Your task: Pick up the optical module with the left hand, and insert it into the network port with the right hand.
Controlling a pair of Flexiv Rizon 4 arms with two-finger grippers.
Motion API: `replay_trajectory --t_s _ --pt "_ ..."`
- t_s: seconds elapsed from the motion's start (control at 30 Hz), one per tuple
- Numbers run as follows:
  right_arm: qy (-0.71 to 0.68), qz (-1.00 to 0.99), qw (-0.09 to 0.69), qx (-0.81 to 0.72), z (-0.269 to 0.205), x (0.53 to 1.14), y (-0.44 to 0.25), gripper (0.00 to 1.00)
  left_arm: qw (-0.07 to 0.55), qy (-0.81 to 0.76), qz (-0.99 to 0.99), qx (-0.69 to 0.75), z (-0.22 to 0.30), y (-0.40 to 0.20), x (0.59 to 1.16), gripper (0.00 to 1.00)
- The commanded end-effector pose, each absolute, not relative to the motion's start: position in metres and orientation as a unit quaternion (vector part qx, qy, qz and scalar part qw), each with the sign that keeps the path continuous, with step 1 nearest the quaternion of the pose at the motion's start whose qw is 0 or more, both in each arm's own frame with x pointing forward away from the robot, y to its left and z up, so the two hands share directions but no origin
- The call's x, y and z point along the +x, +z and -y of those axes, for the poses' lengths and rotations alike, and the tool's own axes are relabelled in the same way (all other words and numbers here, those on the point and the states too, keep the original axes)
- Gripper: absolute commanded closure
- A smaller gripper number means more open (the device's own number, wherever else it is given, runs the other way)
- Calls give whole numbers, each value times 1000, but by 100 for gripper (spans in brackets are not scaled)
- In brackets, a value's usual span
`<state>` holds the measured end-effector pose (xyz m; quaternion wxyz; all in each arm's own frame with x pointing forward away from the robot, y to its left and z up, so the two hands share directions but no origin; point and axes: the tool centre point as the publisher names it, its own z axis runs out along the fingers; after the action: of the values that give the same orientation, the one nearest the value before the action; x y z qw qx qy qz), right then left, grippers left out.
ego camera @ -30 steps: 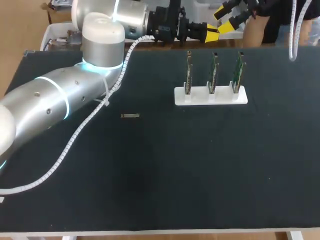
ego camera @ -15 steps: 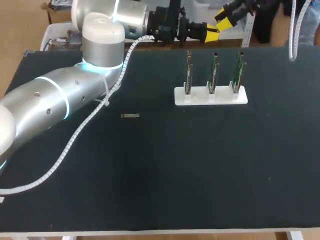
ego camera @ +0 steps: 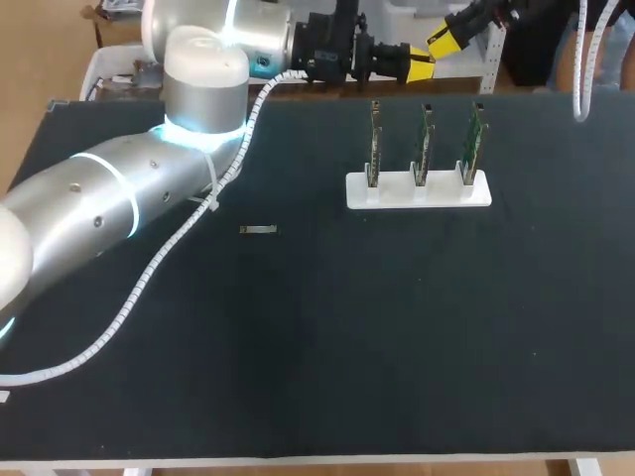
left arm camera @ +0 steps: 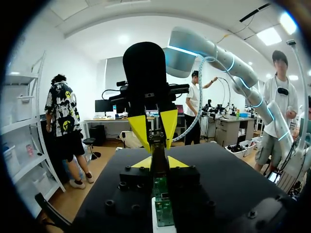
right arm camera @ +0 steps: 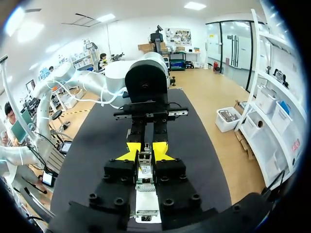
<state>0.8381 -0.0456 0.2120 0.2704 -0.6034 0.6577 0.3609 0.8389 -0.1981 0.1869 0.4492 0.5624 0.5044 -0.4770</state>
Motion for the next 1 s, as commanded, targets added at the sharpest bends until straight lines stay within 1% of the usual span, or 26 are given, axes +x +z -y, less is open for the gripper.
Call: replay_trajectory --t_s 0.03,0.13,0.17,0.2,1.0 --pt "503 -556 123 -650 45 852 212 100 416 -505 -474 589 202 187 844 100" --pt "503 -556 124 -651 45 852 212 100 416 -505 -474 589 202 187 844 100" --pt "502 -556 124 -651 45 852 213 100 416 -505 -474 589 202 187 844 68" --pt "503 -555 124 -651 45 852 213 100 416 -505 -474 589 202 187 844 0" --pt "503 -549 129 -655 47 849 215 100 409 -498 -477 597 200 188 844 0"
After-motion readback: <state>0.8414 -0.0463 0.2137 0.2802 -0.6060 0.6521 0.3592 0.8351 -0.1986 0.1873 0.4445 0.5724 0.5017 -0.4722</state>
